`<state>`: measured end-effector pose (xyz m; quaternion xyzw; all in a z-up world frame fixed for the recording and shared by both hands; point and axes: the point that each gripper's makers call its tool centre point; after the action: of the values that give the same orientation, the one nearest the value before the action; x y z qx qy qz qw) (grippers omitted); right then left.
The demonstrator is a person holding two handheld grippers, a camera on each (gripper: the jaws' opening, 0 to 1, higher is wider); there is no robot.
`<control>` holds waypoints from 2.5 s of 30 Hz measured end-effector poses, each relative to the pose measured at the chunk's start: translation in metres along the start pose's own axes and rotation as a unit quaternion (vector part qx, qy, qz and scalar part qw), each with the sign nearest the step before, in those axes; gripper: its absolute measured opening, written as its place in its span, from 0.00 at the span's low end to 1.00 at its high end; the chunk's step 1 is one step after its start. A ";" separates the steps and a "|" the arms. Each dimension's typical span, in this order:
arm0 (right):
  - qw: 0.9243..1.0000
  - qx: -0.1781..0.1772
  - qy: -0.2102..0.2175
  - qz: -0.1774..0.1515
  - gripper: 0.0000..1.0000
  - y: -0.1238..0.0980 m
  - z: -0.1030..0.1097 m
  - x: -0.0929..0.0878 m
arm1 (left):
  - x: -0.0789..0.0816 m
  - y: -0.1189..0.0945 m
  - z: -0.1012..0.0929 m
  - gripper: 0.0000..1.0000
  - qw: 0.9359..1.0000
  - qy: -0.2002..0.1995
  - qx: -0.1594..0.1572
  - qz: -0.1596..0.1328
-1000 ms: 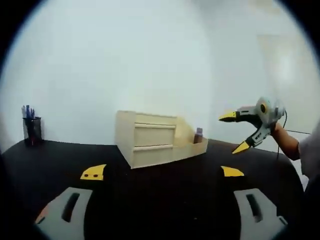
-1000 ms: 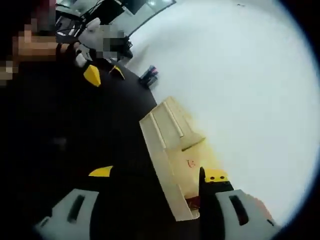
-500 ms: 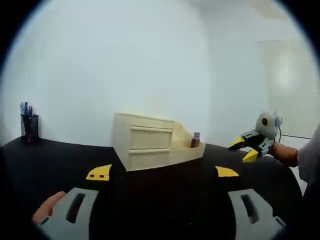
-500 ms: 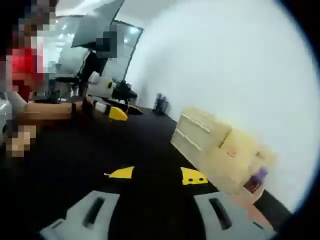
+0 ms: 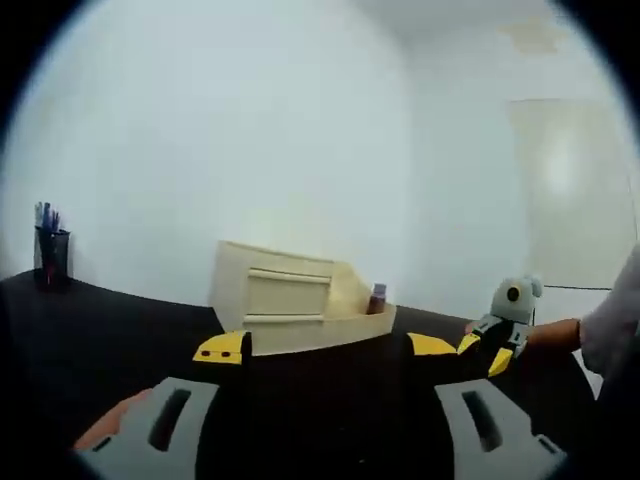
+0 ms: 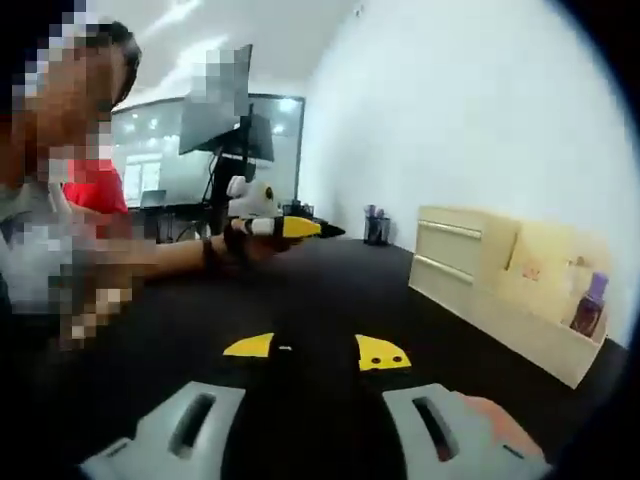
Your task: Open the drawer, pick up the cosmetic bottles from the table one by one, place them into the drawer, release the gripper, close the drawer, and move the gripper away
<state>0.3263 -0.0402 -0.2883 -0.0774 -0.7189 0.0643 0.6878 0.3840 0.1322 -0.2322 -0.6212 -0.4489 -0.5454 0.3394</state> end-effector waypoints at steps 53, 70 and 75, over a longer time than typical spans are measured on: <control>0.910 0.061 0.408 -0.039 0.06 0.002 0.007 -0.015 | -0.022 -0.023 -0.129 0.44 0.977 0.112 -0.177 0.028; 0.925 0.001 0.379 0.004 0.07 -0.024 0.021 0.013 | -0.042 -0.021 -0.164 0.33 0.933 0.327 -0.148 0.032; 0.947 -0.033 0.319 0.026 0.07 -0.024 0.027 0.020 | -0.051 -0.019 -0.169 0.33 0.909 0.397 -0.126 0.032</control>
<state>0.2978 -0.0596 -0.2647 -0.1347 -0.4615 0.0305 0.8763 0.3033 -0.0242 -0.2540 -0.4049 -0.1846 -0.7876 0.4262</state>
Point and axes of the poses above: the point that each gripper's makers call its tool centre point, and the gripper's own axes: y roughly forward along the fingers, z roughly to its left, x roughly out of its top, and after that the axes turned 13 degrees about x, right-handed
